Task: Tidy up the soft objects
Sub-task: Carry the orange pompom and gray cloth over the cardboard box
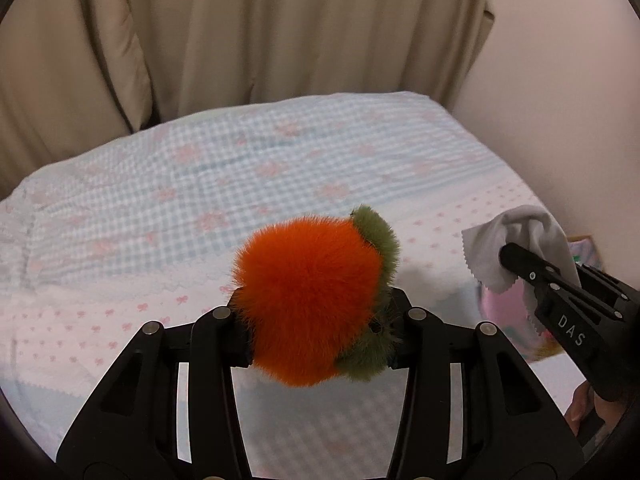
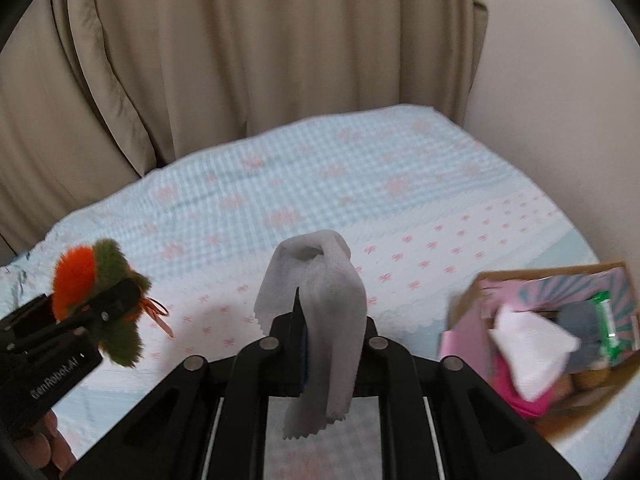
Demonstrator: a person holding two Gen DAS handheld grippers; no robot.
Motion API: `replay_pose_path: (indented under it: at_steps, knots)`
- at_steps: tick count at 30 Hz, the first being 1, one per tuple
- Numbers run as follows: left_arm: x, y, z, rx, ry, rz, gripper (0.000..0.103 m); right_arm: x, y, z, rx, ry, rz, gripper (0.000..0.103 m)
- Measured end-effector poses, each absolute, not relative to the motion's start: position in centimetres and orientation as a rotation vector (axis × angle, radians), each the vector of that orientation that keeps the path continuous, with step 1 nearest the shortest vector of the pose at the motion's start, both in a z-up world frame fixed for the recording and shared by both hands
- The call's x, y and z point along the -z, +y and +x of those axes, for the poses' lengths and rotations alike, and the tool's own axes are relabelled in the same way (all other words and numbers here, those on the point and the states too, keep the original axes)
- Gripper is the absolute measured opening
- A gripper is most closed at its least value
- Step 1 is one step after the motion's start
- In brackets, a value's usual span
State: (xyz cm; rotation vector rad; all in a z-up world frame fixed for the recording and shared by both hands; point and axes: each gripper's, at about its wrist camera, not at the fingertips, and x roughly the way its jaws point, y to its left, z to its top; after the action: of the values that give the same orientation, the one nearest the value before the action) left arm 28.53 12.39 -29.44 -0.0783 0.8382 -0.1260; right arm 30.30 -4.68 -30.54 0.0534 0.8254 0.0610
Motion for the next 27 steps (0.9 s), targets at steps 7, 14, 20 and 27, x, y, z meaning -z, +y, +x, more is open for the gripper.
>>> replay_pose_path:
  at_steps: [7, 14, 20, 27]
  knots:
    - [21.4, 8.2, 25.3, 0.178, 0.814, -0.068, 0.041, 22.0, -8.3, 26.2, -0.026, 0.781, 0.106, 0.011]
    - [16.8, 2.6, 22.7, 0.203, 0.815, -0.079, 0.041, 16.6, -14.2, 23.1, 0.008, 0.775, 0.137, 0.012]
    - [15.8, -3.4, 21.4, 0.211, 0.830, -0.078, 0.041, 14.8, -21.1, 21.7, 0.017, 0.796, 0.101, 0.012]
    - [18.4, -11.7, 22.3, 0.213, 0.897, -0.072, 0.041, 16.8, -29.7, 22.2, 0.005, 0.874, 0.076, 0.012]
